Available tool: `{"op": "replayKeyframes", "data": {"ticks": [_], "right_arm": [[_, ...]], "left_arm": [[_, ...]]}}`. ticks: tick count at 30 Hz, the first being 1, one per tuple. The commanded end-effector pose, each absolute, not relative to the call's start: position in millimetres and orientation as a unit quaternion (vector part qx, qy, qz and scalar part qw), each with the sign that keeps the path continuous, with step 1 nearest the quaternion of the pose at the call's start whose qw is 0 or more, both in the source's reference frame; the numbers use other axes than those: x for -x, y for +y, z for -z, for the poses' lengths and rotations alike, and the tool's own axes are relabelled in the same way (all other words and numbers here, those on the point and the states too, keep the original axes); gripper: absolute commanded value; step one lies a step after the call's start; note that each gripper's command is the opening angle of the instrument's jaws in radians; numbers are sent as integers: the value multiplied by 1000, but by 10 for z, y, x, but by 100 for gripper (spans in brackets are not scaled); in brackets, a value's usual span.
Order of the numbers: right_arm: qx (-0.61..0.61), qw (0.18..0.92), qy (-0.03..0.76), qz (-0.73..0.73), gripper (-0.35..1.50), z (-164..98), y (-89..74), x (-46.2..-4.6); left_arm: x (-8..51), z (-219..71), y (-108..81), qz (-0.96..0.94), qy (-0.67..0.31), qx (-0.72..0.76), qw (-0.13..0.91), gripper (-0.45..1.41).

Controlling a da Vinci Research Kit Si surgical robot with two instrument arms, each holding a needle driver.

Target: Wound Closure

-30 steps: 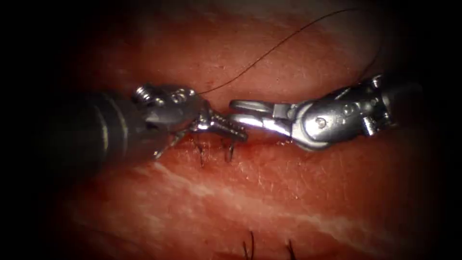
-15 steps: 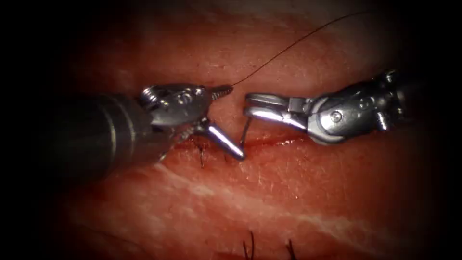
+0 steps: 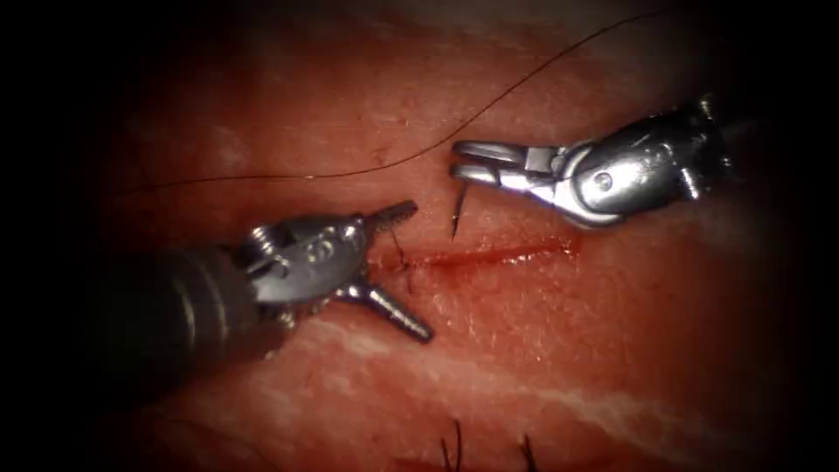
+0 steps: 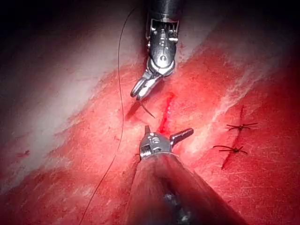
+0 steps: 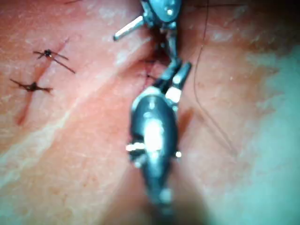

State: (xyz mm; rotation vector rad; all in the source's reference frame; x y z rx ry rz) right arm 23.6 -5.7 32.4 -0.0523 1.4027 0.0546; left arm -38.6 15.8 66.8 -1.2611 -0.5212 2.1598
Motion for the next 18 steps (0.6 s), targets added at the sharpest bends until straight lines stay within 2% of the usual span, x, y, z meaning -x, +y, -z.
{"op": "replayKeyframes", "data": {"ticks": [1,8,18], "right_arm": [[26,764,645,-19,-35,-334,-64,-239],[35,767,640,-2,-35,-349,-71,-238],[51,769,637,17,-35,-357,-77,-238]], "left_arm": [[396,-678,147,-814,-192,468,285,86],[417,-692,117,-828,-178,453,279,76],[447,-716,89,-832,-180,452,266,74]]}}
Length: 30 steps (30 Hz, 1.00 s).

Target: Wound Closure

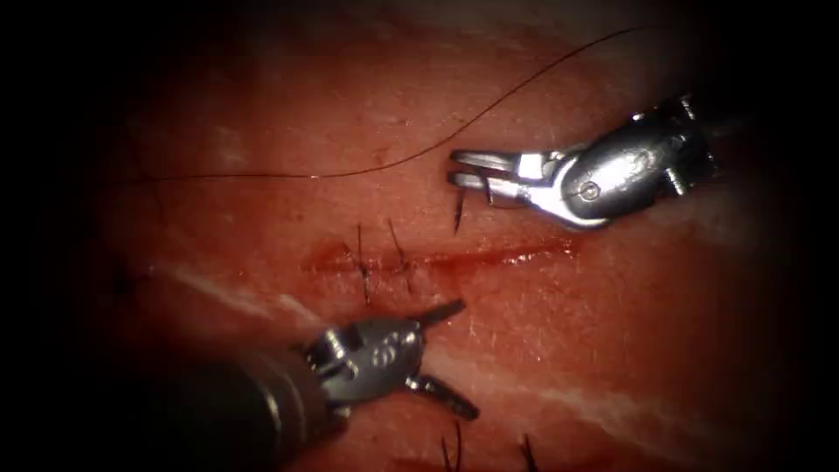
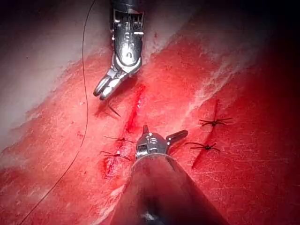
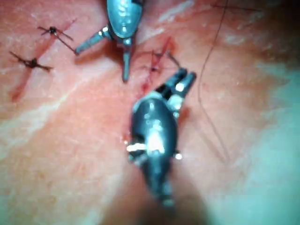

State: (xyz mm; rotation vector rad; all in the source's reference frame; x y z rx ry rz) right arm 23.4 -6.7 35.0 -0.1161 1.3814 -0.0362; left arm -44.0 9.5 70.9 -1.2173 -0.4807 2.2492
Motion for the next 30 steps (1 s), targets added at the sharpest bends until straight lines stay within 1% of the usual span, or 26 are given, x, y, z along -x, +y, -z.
{"op": "replayKeyframes", "data": {"ticks": [1,30], "right_arm": [[53,769,637,19,-35,-357,-78,-238],[87,767,634,53,-35,-377,-86,-242]], "left_arm": [[449,-717,88,-832,-182,452,265,74],[444,-729,98,-832,-185,453,260,74]]}}
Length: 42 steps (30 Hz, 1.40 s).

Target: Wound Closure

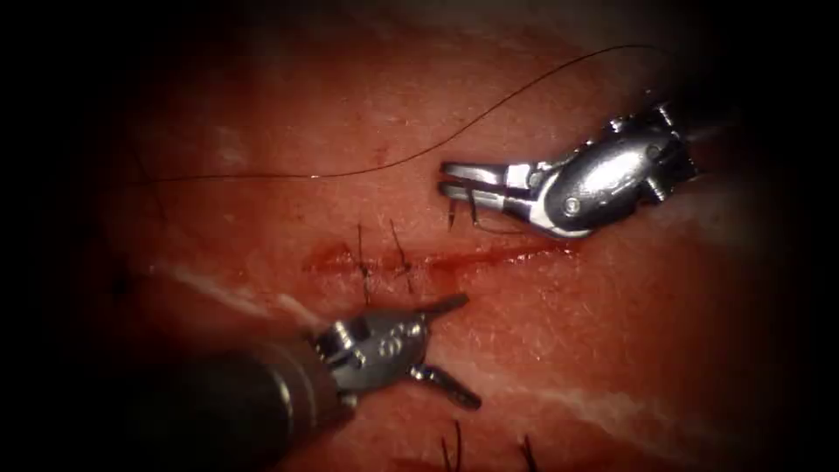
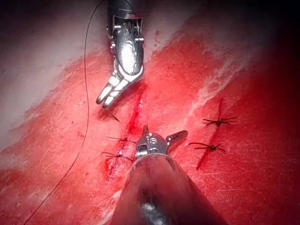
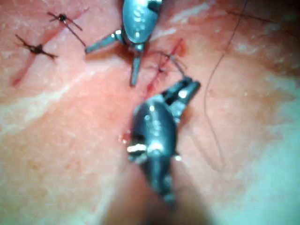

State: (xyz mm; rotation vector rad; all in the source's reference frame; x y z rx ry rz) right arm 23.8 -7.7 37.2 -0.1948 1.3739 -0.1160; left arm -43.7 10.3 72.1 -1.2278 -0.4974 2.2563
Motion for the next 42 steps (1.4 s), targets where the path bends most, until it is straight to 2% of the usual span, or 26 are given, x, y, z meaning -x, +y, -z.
{"op": "replayKeyframes", "data": {"ticks": [1,30,42], "right_arm": [[87,767,634,53,-35,-376,-87,-243],[174,744,628,148,-35,-411,-138,-238],[172,749,616,172,-35,-438,-166,-226]], "left_arm": [[444,-729,98,-832,-185,454,260,74],[437,-729,106,-832,-189,455,254,74],[427,-744,104,-837,-200,440,257,72]]}}
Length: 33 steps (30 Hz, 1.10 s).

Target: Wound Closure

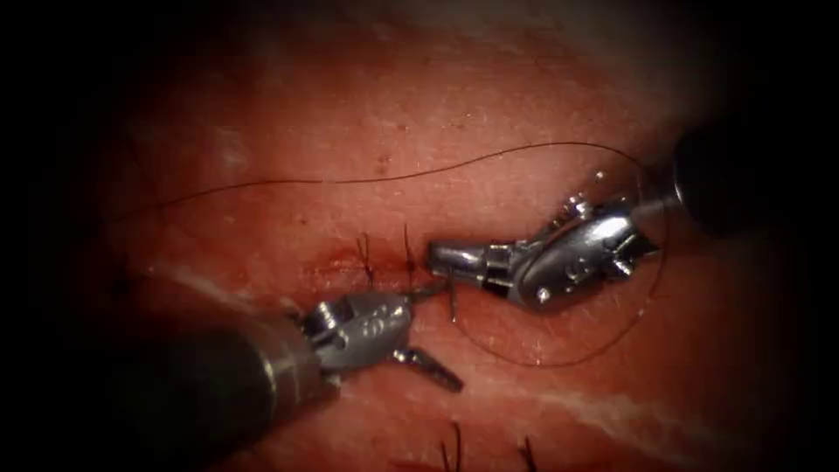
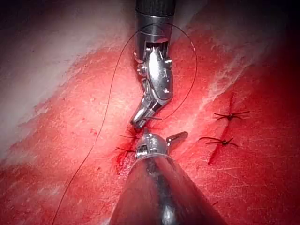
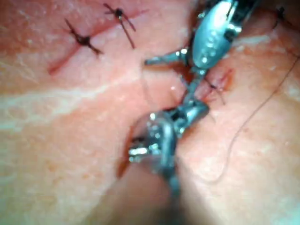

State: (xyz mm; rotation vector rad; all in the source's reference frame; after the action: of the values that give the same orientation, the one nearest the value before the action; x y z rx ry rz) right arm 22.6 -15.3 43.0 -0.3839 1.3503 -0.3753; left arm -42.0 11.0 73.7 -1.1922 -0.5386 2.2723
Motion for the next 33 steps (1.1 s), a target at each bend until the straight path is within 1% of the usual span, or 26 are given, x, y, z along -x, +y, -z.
{"op": "replayKeyframes", "data": {"ticks": [1,17,25,28,33], "right_arm": [[172,750,614,174,-35,-441,-167,-225],[123,781,593,153,-35,-472,-166,-221],[69,804,572,147,-35,-484,-167,-235],[41,816,556,153,-35,-490,-176,-234],[38,816,555,154,-35,-489,-175,-231]], "left_arm": [[426,-744,104,-838,-200,438,256,72],[418,-740,93,-858,-225,388,251,67],[425,-742,75,-868,-241,367,233,67],[425,-741,76,-868,-242,365,232,66],[425,-741,76,-868,-242,365,232,66]]}}
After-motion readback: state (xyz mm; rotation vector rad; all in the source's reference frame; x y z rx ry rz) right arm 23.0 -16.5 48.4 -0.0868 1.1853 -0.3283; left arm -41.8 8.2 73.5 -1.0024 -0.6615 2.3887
